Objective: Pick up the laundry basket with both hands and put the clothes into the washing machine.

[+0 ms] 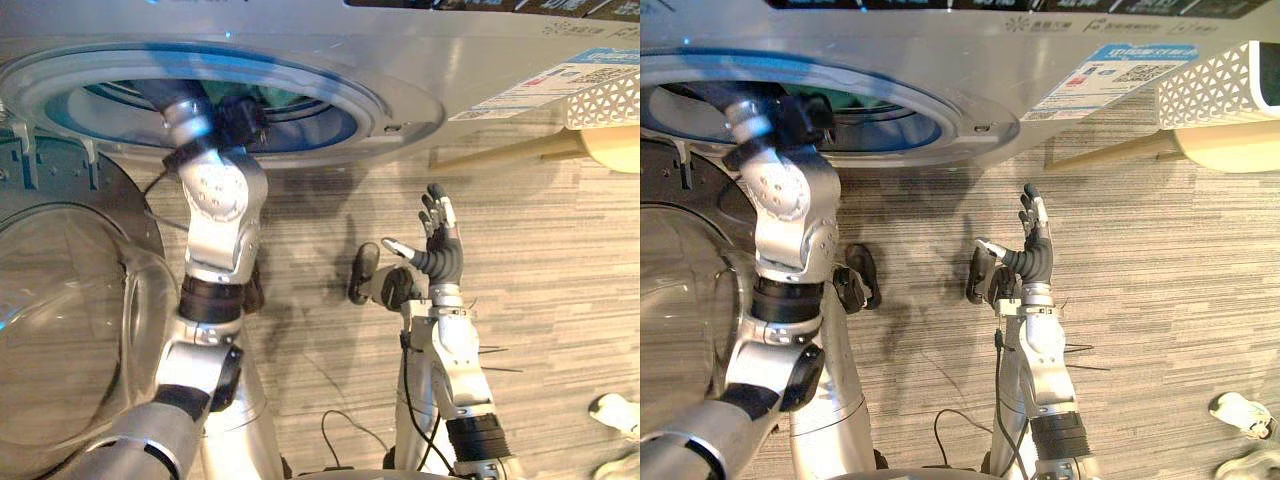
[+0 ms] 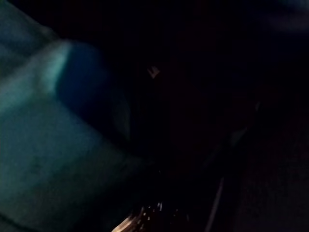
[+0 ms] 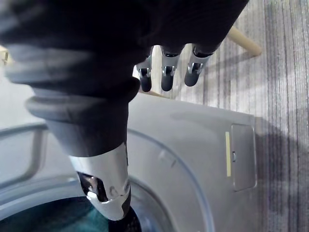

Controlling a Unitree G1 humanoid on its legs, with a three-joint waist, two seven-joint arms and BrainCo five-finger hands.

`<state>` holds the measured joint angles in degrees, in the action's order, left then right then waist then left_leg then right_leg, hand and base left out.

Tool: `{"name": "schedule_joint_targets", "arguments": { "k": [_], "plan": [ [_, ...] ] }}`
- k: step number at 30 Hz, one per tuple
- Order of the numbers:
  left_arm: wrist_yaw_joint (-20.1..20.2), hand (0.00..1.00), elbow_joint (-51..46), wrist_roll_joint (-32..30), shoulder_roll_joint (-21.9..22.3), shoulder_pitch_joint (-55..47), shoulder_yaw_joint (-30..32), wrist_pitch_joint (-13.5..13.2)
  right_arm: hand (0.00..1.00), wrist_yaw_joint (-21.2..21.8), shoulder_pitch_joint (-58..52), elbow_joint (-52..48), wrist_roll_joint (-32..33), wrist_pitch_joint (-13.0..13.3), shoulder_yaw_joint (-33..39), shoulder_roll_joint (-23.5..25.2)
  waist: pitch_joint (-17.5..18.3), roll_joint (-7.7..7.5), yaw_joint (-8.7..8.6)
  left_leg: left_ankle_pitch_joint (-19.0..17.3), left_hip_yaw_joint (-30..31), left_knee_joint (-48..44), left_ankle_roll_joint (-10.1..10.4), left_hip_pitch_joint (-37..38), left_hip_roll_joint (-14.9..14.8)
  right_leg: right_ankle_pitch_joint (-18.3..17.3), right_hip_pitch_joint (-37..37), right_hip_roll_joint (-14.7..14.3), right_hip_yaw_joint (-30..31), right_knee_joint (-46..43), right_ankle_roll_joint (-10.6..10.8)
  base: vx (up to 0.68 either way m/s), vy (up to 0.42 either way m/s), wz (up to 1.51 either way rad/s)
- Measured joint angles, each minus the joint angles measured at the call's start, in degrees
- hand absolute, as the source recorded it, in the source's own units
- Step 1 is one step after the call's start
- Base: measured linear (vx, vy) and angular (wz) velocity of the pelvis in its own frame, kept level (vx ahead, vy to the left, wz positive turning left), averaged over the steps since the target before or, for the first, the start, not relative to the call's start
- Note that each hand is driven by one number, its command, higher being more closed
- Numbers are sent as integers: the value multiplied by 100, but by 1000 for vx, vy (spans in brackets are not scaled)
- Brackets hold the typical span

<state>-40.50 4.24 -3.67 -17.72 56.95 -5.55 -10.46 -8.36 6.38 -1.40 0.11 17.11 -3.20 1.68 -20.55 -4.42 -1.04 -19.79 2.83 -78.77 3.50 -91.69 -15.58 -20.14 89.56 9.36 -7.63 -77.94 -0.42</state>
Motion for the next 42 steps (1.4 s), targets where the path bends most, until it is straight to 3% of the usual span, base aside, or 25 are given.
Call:
{"name": "schedule_joint_targets", "arguments": {
  "k": [1, 2, 5, 8, 10, 13, 14, 17, 27, 30, 37, 42],
  "plan": [
    [-31, 100, 227, -410, -222, 250, -131, 165, 0, 41, 2, -1, 12, 43, -13, 7, 0, 0, -14, 0, 0, 6, 0, -13, -5, 0, 3, -2, -9, 14, 0, 43, 7, -2],
    [-61, 0, 428, -812, -382, 541, -184, 281, 0, 100, 1, -1, 45, 58, -20, 8, 0, 0, -31, 0, 0, 12, 1, -32, -10, 0, 12, -6, -17, 31, 0, 37, 8, -3],
    [-59, 0, 1048, -1237, -637, 1343, -173, 424, 0, 117, 0, 0, 135, 91, -8, -2, 3, -5, -68, 0, 0, 14, 1, -104, -27, 16, 76, -21, -27, 61, -21, 39, 13, -4],
    [377, 0, 1735, -1226, -803, 2010, -110, 643, 0, 195, 0, -1, 223, 160, 3, -1, 3, -5, -123, 1, 14, -27, 1, -190, -44, 46, 135, -32, -44, 65, -61, 50, 19, -6],
    [757, 0, 2256, -1225, -806, 2274, -100, 739, 0, 298, 0, -1, 336, 161, 27, -3, 3, -5, -142, -1, 13, -47, 0, -226, -48, 46, 158, -33, -47, 61, -60, 56, 20, -3],
    [1716, 0, 3260, -1288, -699, 2527, 6, 1029, 0, 429, 46, -4, 453, 140, 60, 9, 4, -7, -145, -6, 14, -85, -6, -231, -51, 45, 158, -32, -42, 24, -59, 26, 8, 0],
    [2158, 0, 3530, -1407, -641, 2558, 150, 1240, 0, 541, 81, -9, 560, 102, 61, 13, 4, -7, -171, -10, 14, -100, -9, -231, -57, 44, 158, -32, -40, 10, -58, 0, 0, 0],
    [2667, 0, 3733, -1462, -460, 2557, 408, 1519, 0, 690, 100, -16, 713, 21, 60, 25, 4, -7, -173, -10, 12, -93, -10, -236, -54, 41, 158, -24, -38, 8, -50, 0, 0, 0],
    [2654, 0, 3589, -1498, -391, 2643, 647, 1500, 0, 714, 96, -327, 769, 19, 67, 59, 13, -21, -174, 17, -2, 4, 23, -179, -16, 38, 124, 12, -51, 14, -71, 32, -2, 4],
    [2555, 0, 2925, -1476, -351, 2290, 755, 1487, 0, 696, 83, -328, 740, 19, 59, 132, 13, -21, -207, 35, 16, 120, 51, -37, 49, 10, -40, 76, -98, 78, -84, 43, -3, 14],
    [2431, 0, 1292, -457, -94, 135, 877, 1265, 0, 518, 54, -327, 300, -125, 40, 158, 24, -35, -63, 168, -14, 660, 156, 499, 72, -8, -569, 82, -232, 477, -121, 41, -21, 10],
    [2552, 0, 710, -40, 931, -1731, 1019, 1240, 0, 480, 41, -289, 77, -279, 74, 152, 25, -36, 28, 251, -36, 1128, 226, 1099, 100, -23, -1158, 78, -342, 846, -143, 53, -19, 11]
  ]
}}
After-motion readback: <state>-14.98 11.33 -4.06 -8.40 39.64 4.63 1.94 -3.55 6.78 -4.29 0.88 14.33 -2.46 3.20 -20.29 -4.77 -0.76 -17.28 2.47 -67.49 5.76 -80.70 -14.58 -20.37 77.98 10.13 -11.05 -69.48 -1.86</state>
